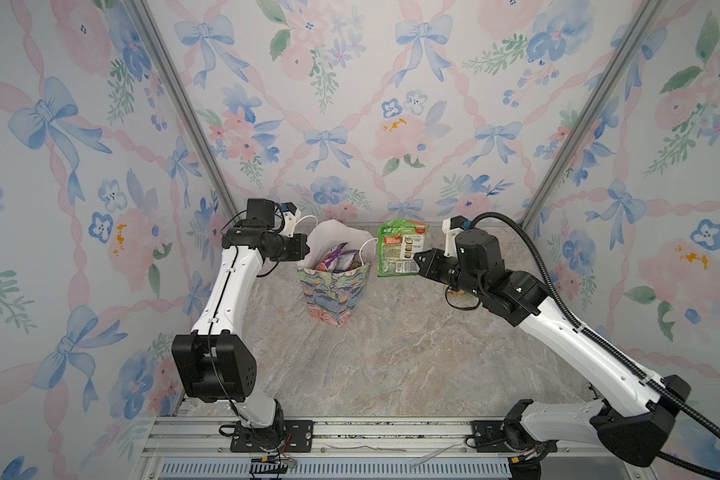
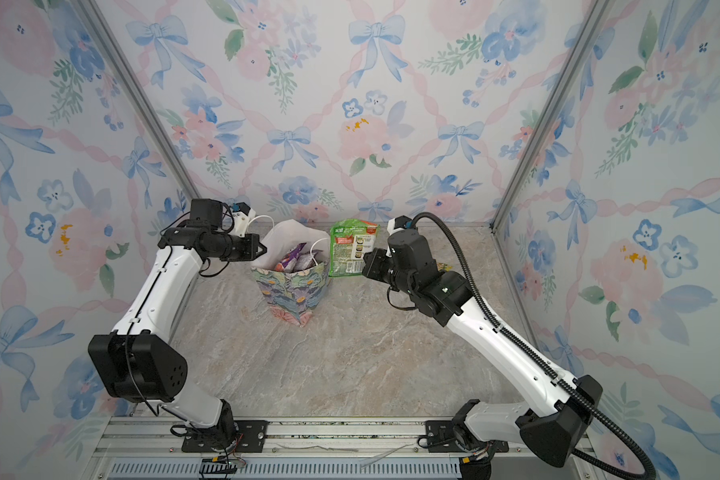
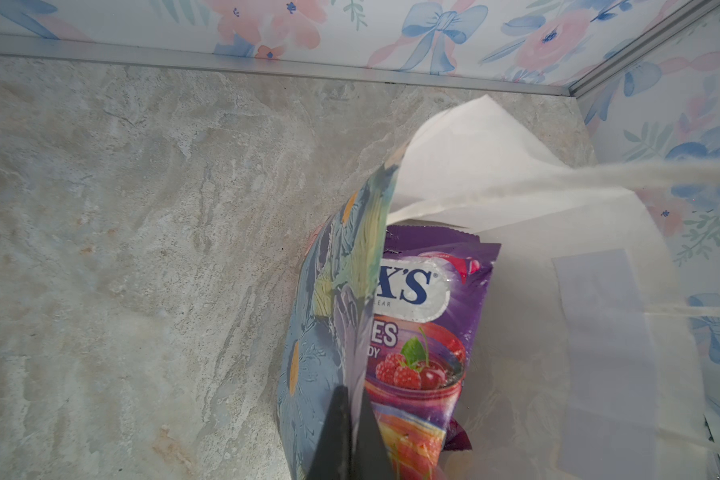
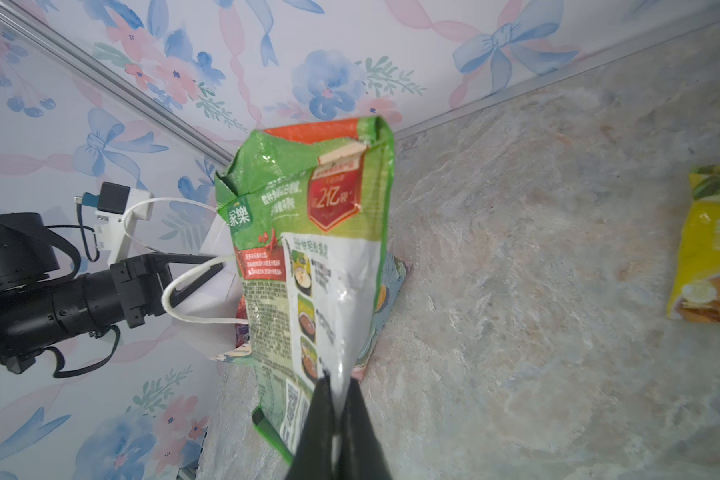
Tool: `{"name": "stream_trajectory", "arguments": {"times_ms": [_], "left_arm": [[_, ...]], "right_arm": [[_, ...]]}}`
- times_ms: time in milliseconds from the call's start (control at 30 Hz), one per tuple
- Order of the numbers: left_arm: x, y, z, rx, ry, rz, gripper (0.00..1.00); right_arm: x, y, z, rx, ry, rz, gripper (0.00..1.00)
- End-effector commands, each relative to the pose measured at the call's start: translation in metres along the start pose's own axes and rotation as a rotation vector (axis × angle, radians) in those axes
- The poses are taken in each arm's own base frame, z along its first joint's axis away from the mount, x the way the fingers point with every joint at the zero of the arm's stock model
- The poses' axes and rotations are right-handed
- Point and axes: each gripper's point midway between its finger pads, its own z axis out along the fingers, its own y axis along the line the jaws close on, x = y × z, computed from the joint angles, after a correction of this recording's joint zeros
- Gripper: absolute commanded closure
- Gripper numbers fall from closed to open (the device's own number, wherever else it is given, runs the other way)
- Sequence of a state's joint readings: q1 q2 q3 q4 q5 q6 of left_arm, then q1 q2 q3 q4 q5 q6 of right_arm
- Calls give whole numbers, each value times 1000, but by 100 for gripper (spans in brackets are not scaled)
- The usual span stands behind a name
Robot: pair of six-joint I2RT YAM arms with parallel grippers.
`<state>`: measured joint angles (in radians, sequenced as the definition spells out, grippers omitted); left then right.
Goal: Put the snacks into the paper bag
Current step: 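Lift the green packet with the right gripper and carry it over the bag, then lower the green packet into the paper bag and open the right gripper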
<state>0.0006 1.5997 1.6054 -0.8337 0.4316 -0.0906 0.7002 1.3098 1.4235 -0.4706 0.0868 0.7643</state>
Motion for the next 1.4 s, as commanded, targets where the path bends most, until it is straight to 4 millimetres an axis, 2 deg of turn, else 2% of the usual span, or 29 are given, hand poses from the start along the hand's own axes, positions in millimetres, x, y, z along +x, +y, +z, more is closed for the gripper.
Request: {"name": "stream_trajectory", "arguments": {"times_ms": [0, 67, 267, 500, 667, 800, 1100, 1300, 1367], "left_arm": [[7, -1, -5, 7, 14, -11, 100], [7, -1, -5, 8, 15, -12, 100], [7, -1, -5, 10, 15, -10, 100], [7, -2, -6, 13, 14, -10, 100], [7, -3, -5, 16, 13, -9, 100], [7, -2, -5, 12, 14, -10, 100], [7, 0, -5, 9, 15, -12, 100], [7, 0, -5, 10, 15, -12, 100], [7, 0, -6, 8, 13, -11, 100]], "right_arm": [[-23, 23, -1, -36, -35, -72, 100], [-30, 39, 3, -67, -42, -95, 100], [-40, 85, 34, -150, -32, -142, 100], [-35, 113, 90, -173, 10, -152, 100], [-18, 115, 123, -162, 55, -177, 100], [1, 116, 136, -154, 94, -186, 100], [39, 97, 142, -121, 104, -64, 100], [51, 92, 138, -103, 116, -69, 100], [51, 91, 137, -101, 116, -73, 96]]}}
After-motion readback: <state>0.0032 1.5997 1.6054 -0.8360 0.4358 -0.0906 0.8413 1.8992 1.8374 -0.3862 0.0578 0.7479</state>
